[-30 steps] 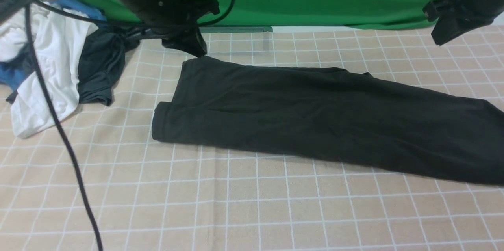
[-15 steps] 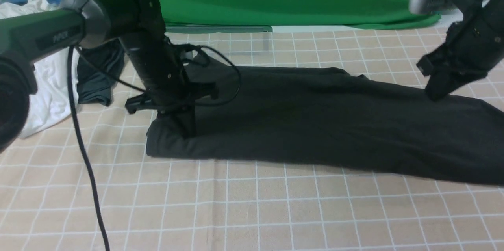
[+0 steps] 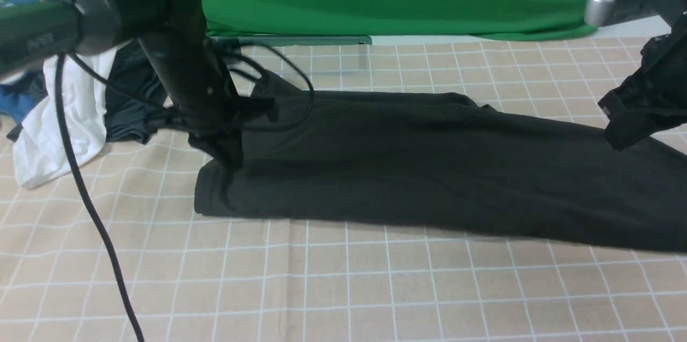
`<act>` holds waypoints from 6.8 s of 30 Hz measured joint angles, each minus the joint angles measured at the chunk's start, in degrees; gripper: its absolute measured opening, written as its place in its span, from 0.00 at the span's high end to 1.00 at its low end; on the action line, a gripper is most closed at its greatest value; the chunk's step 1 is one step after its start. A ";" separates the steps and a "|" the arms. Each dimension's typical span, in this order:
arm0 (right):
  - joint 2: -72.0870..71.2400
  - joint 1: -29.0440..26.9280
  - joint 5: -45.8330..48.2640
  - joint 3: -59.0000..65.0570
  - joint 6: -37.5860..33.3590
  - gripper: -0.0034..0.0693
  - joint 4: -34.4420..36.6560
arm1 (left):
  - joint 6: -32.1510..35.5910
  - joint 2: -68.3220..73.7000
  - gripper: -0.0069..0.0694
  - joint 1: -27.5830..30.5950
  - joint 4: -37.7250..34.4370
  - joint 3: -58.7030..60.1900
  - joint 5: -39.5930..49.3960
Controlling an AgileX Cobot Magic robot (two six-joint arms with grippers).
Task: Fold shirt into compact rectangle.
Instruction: 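Pull the folded dark garment lengthwise by its ends to straighten it flat on the table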
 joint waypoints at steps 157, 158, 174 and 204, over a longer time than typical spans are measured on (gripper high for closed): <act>7.77 -5.87 -4.32 0.39 3.14 0.62 -2.76 | -1.02 15.01 0.22 7.83 -3.37 -34.62 2.83; 7.77 -5.92 -2.76 0.39 3.22 0.56 -2.81 | -1.25 13.80 0.22 7.83 -4.33 -32.68 2.83; 4.57 -6.22 -0.59 0.45 4.56 0.37 -3.08 | 0.26 9.85 0.22 7.77 -7.97 -6.32 -3.53; 4.57 -6.27 -1.58 0.45 4.72 0.50 -6.83 | 7.47 13.85 0.85 8.01 -27.38 -6.32 -9.73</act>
